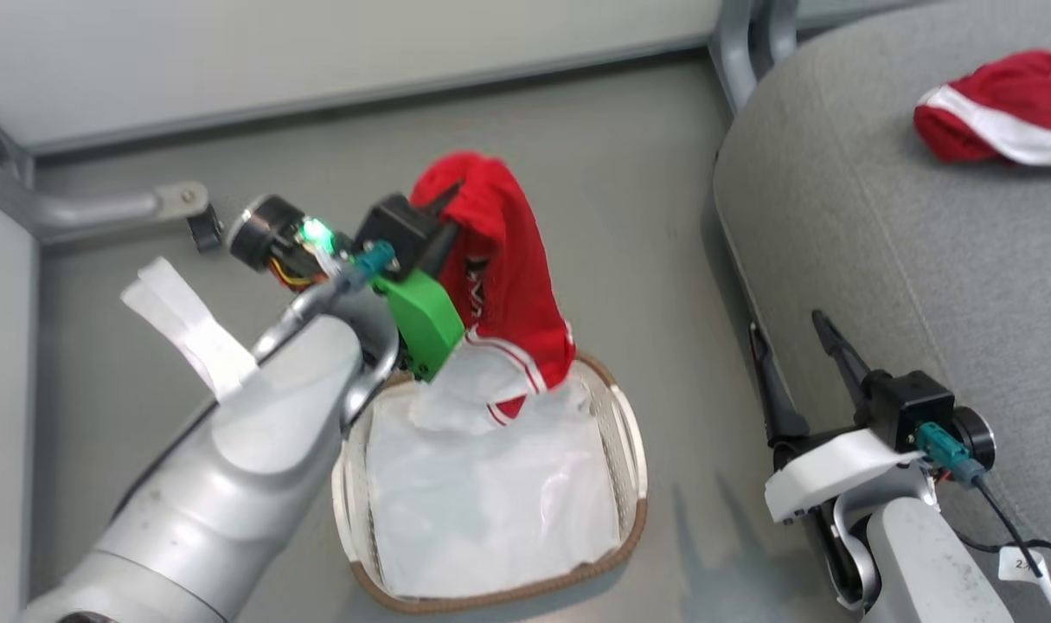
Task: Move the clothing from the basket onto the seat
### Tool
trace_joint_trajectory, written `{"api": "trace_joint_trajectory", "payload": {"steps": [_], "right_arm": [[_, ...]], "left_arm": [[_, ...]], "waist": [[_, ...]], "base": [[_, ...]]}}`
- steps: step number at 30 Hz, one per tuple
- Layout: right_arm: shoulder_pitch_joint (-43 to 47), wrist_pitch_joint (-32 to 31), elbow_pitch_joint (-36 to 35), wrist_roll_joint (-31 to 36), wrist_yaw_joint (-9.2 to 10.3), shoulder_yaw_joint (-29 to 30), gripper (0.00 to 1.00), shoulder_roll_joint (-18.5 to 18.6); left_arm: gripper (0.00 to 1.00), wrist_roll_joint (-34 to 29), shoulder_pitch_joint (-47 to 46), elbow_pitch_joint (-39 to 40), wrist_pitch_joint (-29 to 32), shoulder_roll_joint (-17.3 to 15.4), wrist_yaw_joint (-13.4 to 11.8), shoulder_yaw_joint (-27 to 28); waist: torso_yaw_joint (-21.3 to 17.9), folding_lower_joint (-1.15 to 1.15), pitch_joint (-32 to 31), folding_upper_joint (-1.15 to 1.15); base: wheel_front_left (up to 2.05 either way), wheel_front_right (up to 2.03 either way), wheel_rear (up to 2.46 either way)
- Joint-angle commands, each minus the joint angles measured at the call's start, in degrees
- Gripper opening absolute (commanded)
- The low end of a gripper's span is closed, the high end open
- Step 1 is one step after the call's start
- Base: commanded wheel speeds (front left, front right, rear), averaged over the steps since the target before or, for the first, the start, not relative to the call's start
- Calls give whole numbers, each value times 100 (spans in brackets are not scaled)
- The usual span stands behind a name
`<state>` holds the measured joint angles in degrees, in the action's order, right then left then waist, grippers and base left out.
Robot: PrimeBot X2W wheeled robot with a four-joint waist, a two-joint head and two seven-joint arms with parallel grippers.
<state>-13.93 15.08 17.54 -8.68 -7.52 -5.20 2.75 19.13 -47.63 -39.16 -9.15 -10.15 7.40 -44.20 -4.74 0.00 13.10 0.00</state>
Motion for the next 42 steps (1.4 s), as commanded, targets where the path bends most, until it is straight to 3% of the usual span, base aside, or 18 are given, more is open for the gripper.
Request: {"api": "trace_joint_trajectory", "payload": {"steps": [1, 9, 14, 28, 36, 42], "right_arm": [[141, 13, 39, 7, 6, -30, 100, 26], [209, 13, 111, 97, 6, -179, 100, 25], [137, 13, 95, 62, 6, -415, 100, 25], [-453, 13, -85, -688, 6, -2079, 100, 26], [-1264, 12, 806, -294, 6, -2253, 100, 23], [-1779, 13, 1470, -367, 6, -2387, 100, 23]], "left_arm": [[0, 158, -107, 174, 123, -88, 7, -32], [0, 743, -751, 1064, 1069, -631, 8, -231], [0, 869, -1006, 1163, 1408, -746, 8, -193], [0, 1007, -1190, 1329, 1753, -561, -130, -259], [0, 1016, -1295, 1557, 1886, -397, -94, -451], [0, 1050, -1352, 1609, 1933, -195, -99, -557]], "waist": [[185, 0, -986, 0], [107, 0, -1292, 0], [83, 0, -1355, 0], [201, 0, -1519, 0], [496, 0, -1592, 0], [688, 0, -1628, 0]], "base": [[0, 0, 0], [0, 0, 0], [0, 0, 0], [0, 0, 0], [0, 0, 0], [0, 0, 0]]}}
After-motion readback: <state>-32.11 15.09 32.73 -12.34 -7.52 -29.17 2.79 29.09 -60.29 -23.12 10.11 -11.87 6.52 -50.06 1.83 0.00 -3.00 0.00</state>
